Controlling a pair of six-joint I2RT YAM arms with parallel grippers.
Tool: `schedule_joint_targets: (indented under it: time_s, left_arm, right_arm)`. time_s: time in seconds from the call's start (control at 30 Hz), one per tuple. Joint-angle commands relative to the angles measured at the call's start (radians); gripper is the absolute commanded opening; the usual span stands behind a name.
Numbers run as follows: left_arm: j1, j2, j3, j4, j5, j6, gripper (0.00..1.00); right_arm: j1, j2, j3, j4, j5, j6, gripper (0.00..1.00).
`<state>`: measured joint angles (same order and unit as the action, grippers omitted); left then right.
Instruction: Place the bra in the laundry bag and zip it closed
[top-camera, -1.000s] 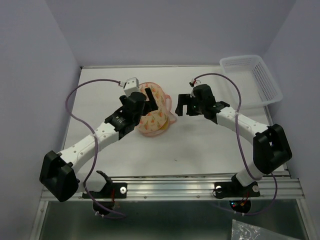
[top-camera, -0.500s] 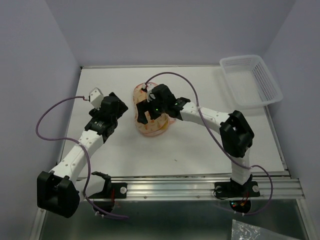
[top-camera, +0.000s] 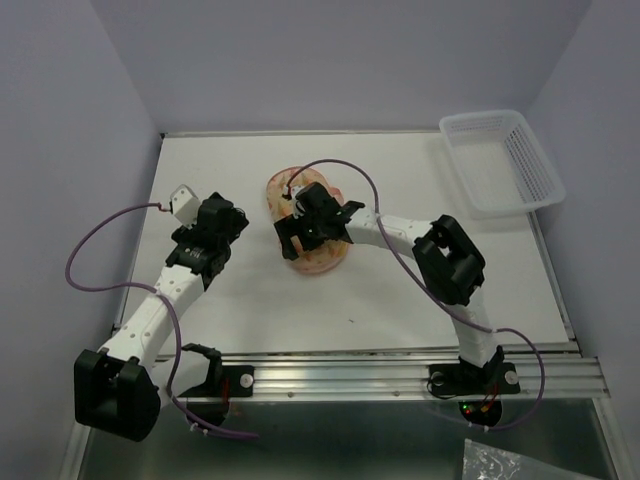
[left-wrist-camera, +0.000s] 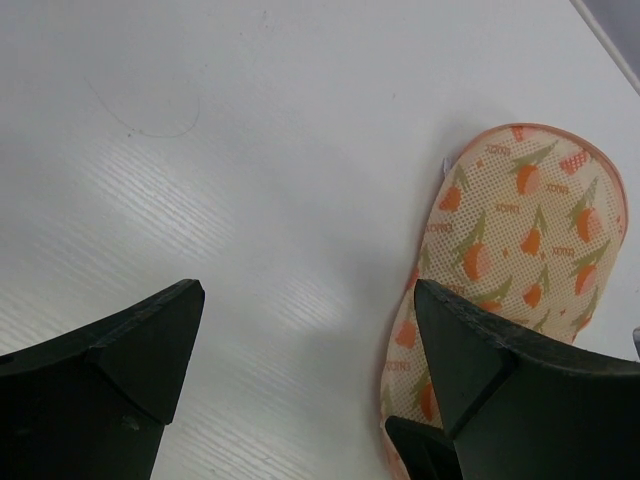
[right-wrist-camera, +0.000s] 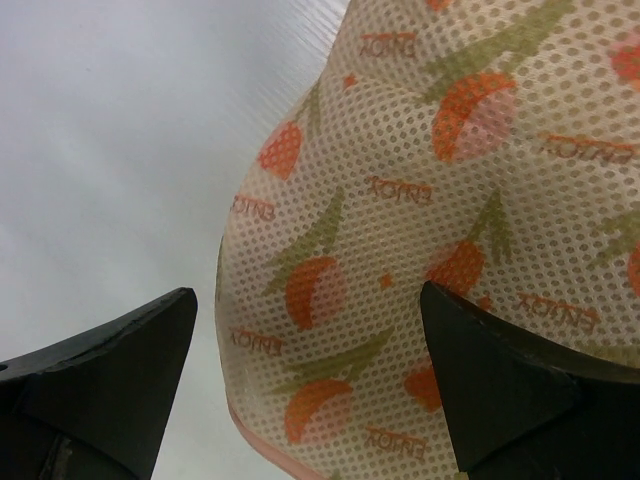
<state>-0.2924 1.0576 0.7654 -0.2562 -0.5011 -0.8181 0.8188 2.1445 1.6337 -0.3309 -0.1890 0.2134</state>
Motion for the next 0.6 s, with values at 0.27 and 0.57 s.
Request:
schedule_joint_targets:
  time_s: [0.27, 0.57]
  left_arm:
    - [0.006, -0.007, 0.015, 0.009, -0.013, -0.001, 0.99]
    - [0.006, -0.018, 0.0, 0.057, 0.084, 0.054, 0.99]
  right_arm:
    - [-0.154, -0.185, -0.248, -0.03, 0.131, -0.045, 1.0]
    - [-0.378, -0.198, -0.2, -0.046, 0.092, -0.381, 1.0]
